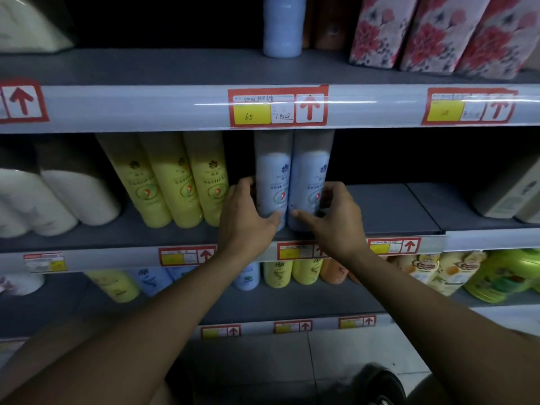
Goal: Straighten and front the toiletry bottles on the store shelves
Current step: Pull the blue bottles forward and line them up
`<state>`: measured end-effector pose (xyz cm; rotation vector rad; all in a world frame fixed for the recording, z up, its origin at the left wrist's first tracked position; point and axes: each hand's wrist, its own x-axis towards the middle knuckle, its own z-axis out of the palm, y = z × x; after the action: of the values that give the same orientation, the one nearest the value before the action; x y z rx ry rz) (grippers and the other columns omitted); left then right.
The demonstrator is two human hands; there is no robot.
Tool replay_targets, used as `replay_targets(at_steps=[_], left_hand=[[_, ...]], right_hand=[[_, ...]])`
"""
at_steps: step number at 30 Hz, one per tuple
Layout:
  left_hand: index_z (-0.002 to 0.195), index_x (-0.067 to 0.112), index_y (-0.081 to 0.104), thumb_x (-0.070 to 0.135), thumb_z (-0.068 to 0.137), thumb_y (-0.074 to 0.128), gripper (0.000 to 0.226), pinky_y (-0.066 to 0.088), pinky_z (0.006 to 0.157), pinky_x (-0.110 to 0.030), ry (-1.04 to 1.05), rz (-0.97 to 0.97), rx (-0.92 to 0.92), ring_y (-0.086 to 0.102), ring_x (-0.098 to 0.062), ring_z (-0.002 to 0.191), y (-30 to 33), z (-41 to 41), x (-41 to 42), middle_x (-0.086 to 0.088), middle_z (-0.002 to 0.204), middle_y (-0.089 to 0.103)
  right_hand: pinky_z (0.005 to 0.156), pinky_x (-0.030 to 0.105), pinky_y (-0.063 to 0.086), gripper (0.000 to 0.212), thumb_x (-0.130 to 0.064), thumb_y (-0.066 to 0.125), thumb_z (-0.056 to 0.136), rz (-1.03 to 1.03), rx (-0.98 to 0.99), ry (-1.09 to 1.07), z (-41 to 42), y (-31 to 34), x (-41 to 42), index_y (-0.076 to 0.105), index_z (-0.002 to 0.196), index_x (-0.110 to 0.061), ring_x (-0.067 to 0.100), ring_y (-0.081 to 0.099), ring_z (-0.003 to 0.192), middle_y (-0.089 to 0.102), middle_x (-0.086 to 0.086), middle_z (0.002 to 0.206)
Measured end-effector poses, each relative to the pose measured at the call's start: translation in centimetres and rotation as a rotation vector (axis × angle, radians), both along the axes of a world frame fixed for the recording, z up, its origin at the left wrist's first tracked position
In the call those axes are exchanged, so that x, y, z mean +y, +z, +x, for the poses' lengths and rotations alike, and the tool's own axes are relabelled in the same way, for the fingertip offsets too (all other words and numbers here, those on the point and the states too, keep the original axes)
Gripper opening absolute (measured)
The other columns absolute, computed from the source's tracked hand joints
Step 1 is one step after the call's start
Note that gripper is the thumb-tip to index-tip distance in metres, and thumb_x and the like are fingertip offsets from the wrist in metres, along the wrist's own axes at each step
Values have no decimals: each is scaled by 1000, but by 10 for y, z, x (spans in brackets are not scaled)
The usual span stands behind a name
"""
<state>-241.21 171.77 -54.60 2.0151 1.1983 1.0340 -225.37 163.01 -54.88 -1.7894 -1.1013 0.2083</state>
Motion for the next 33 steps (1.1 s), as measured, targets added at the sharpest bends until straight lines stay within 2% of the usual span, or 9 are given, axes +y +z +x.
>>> replay_targets(at_steps=[1, 4, 9, 17, 23, 25, 28, 31, 33], left_hand=[[126, 36, 48, 47, 63, 77, 70, 61, 86, -44, 3, 5, -5, 66, -17, 107, 0, 0, 0, 6, 117, 64], [127, 35, 50, 39, 67, 86, 70, 61, 87, -44, 14, 22, -20, 65, -17, 106, -2, 1, 2, 6, 117, 63], [125, 31, 52, 33, 69, 89, 67, 61, 85, -44, 38, 30, -54, 66, -16, 102, -4, 5, 4, 5, 115, 63], [125, 28, 50, 33, 68, 87, 68, 60, 86, -45, 50, 40, -42, 66, -19, 105, -4, 7, 3, 3, 117, 63], [137, 29, 46, 35, 66, 83, 81, 60, 90, -44, -16, 3, -97, 64, -17, 112, -2, 3, -6, 4, 125, 62], [143, 28, 45, 27, 69, 86, 85, 60, 95, -42, -54, -43, -144, 62, -11, 117, 0, -1, -12, 8, 130, 61], [147, 26, 44, 15, 74, 88, 86, 55, 103, -38, -73, -56, -161, 57, -5, 121, 2, -10, -19, 14, 132, 55], [149, 24, 42, 15, 76, 86, 85, 54, 104, -41, -58, -27, -134, 55, -10, 126, 7, -21, -24, 7, 139, 54], [149, 23, 44, 13, 79, 84, 81, 54, 101, -38, -59, -33, -132, 57, -10, 120, 12, -29, -29, 7, 136, 56]], right_hand=[[80, 18, 54, 58, -31, 91, 76, 6, 7, -1, 0, 0, 0, 55, 120, -19, 8, 64, 99, 66, -2, 115], [86, 29, 57, 60, -31, 90, 77, 10, 2, -3, -1, 1, 2, 56, 124, -17, 11, 65, 103, 67, -1, 118], [87, 26, 55, 61, -30, 90, 77, 24, -7, -23, 0, 2, 7, 58, 127, -16, 10, 65, 104, 69, -1, 119], [90, 33, 58, 62, -30, 90, 77, 16, -20, -34, -2, 2, 8, 56, 127, -16, 11, 64, 104, 68, 0, 120], [90, 32, 56, 66, -30, 89, 78, -11, -13, -5, -4, 7, 2, 54, 132, -17, 8, 61, 104, 63, -10, 117], [91, 29, 54, 69, -29, 89, 78, -20, -1, 9, -7, 10, -3, 53, 135, -15, 6, 59, 105, 59, -13, 115], [96, 31, 52, 72, -28, 88, 79, -34, -5, 25, -10, 10, -12, 50, 138, -15, 10, 60, 113, 63, -8, 124], [99, 36, 53, 71, -31, 87, 80, -44, -27, 14, -13, 7, -25, 50, 138, -16, 16, 62, 119, 64, -1, 131], [98, 34, 52, 72, -35, 85, 82, -64, -63, 11, -15, 9, -38, 48, 140, -15, 16, 62, 119, 63, 0, 131]])
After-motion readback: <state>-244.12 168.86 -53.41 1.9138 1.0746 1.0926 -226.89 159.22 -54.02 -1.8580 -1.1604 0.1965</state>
